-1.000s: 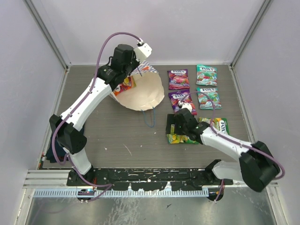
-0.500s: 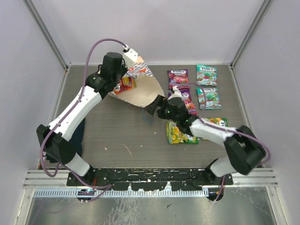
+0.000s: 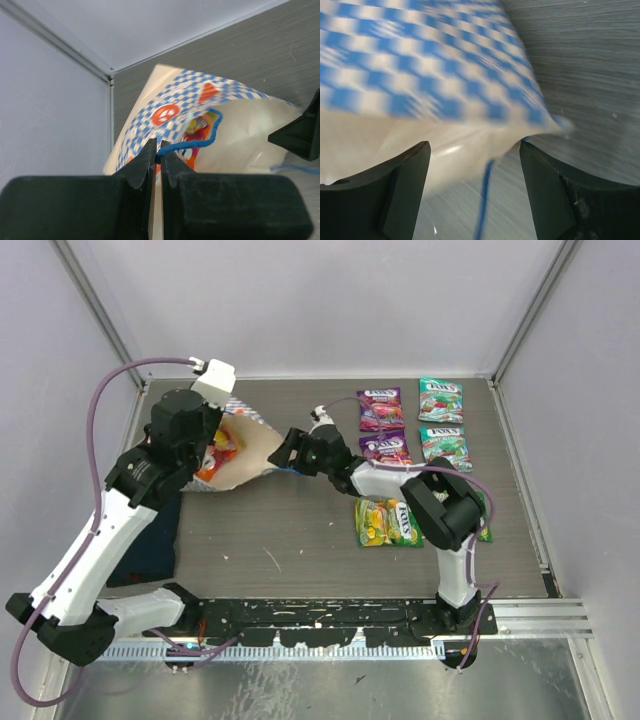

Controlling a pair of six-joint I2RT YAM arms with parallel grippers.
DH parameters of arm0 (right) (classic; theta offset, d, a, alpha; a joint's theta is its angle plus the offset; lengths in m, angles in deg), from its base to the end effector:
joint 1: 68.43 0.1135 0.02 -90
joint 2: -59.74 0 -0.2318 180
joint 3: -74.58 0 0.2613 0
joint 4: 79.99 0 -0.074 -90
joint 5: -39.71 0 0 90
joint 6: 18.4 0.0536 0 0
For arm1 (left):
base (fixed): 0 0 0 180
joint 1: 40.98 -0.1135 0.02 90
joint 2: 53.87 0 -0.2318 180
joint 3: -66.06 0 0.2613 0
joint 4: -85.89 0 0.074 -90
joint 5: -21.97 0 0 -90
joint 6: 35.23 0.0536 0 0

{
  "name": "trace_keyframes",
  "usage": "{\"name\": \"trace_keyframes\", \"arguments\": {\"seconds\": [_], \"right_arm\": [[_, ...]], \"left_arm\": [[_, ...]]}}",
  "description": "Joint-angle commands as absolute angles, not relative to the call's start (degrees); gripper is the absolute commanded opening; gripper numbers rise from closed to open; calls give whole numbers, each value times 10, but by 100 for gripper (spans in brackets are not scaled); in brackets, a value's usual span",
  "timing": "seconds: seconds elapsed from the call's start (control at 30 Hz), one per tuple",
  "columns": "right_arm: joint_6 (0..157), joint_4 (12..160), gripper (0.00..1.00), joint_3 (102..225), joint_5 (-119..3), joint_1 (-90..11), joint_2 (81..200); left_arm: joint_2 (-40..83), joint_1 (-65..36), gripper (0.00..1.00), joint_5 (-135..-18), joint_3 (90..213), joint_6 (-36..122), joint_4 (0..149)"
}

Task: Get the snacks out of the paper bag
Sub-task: Adjust the paper bag at the center of the board.

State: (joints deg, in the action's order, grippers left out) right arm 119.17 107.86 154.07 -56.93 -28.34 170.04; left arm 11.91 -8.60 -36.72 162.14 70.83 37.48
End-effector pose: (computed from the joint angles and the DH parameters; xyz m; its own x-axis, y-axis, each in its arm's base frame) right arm 0.3342 0.2894 0.1474 -0.7336 0.3408 -0.5879 -0.2663 0.6519 0.7101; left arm 0.2382 -0.1181 0.4195 -0.2411 0.4328 -0.8687 0.1115 0.9015 0.4182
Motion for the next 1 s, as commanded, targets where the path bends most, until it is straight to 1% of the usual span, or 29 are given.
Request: {"name": "trace_keyframes", "arguments": {"seconds": [0.0, 0.13, 0.27, 0.33, 0.4, 0.47, 0.5, 0.63, 0.67, 0.7, 0.83, 0.97], "right_arm": [[1174, 1088, 75, 1638, -605, -279, 1771], [1187, 1064, 68, 1755, -629, -279, 1858], [1208, 1043, 62, 1839, -658, -276, 1916], [1210, 1046, 61, 1836, -656, -273, 1913], [1203, 1057, 61, 1809, -642, -272, 1895], [1202, 1060, 57, 1792, -637, -275, 1884], [1205, 1060, 51, 1790, -643, -277, 1884], [1223, 1087, 5, 1768, -692, -274, 1893], [1230, 1099, 2, 1755, -695, -272, 1890], [1233, 1113, 1, 1737, -693, -269, 1886], [1248, 1178, 1, 1636, -665, -269, 1843], [1224, 1192, 1, 1535, -651, -289, 1765]], "left_arm": [[98, -74, 6, -290, 1613, 682, 400], [127, -77, 7, -245, 1599, 704, 443], [176, -98, 5, -231, 1610, 716, 461], [184, -108, 4, -228, 1613, 718, 466], [185, -113, 4, -231, 1610, 719, 476], [180, -112, 5, -239, 1605, 713, 487], [179, -113, 5, -245, 1601, 709, 490], [180, -113, 4, -253, 1597, 696, 492], [180, -113, 3, -254, 1592, 695, 498], [179, -114, 0, -257, 1587, 694, 506], [181, -115, 0, -305, 1576, 676, 514], [179, -105, 0, -357, 1576, 643, 502]]}}
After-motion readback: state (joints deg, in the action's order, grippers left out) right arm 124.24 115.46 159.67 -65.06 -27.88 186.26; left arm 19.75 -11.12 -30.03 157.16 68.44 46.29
